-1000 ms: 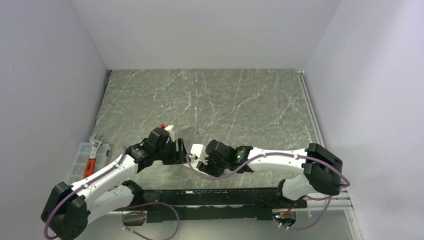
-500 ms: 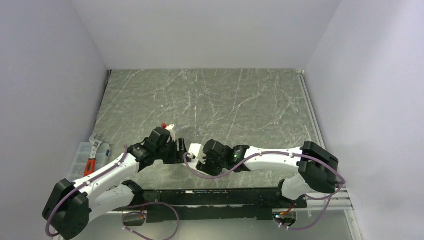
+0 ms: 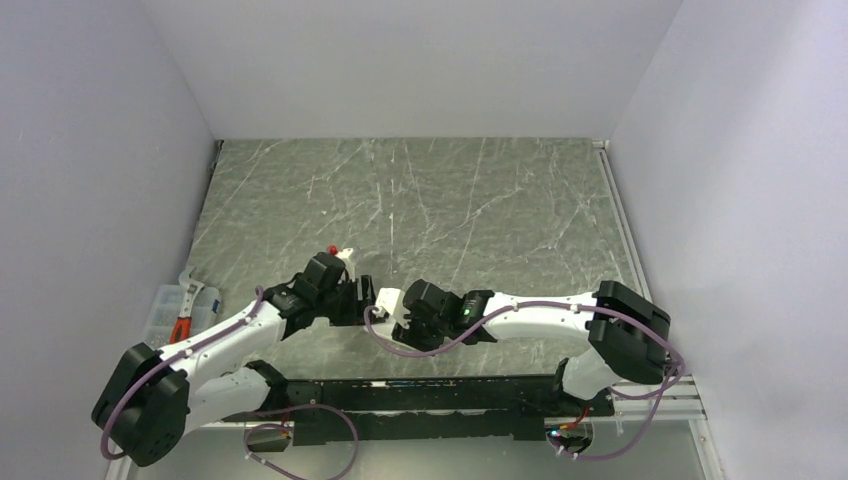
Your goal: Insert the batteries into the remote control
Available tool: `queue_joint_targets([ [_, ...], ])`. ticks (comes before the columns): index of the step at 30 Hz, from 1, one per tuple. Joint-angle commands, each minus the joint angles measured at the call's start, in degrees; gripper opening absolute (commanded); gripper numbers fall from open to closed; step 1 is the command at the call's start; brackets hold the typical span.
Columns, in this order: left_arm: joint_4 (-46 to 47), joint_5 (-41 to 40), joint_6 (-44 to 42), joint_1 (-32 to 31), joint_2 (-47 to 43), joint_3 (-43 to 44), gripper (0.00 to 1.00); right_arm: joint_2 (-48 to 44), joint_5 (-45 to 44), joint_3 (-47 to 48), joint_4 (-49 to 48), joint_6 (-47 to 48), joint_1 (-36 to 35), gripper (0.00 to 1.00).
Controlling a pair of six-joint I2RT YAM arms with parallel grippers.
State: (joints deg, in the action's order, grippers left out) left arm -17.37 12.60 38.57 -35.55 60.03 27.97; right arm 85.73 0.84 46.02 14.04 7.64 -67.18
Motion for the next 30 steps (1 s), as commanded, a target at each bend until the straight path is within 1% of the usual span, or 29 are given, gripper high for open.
queue_joint_targets([
  [1,4.06,1.12,-1.01,0.22,2.07,-0.19,0.7,0.57,-0.33,1.67,-2.2,-0.43,0.0,0.17],
  [8,5.45,3.3,-1.56,0.22,4.67,-0.13,0.67,0.85,0.63,1.44,-2.93,-0.09,0.54,0.18],
  [11,5.5,3.4,-1.52,0.23,4.53,-0.4,0.67,1.27,1.22,1.49,-2.98,-0.15,0.86,0.2],
  [14,5.2,3.4,-1.56,0.22,4.32,-0.45,0.67,1.85,1.74,1.61,-3.05,-0.25,0.99,0.24],
  [18,4.92,3.32,-1.56,0.22,4.0,-0.42,0.67,2.17,1.54,1.78,-3.3,-0.12,1.0,0.33],
  [30,5.24,3.49,-1.48,0.22,4.05,-0.72,0.67,1.8,1.66,2.5,-3.33,-0.76,1.04,0.47],
])
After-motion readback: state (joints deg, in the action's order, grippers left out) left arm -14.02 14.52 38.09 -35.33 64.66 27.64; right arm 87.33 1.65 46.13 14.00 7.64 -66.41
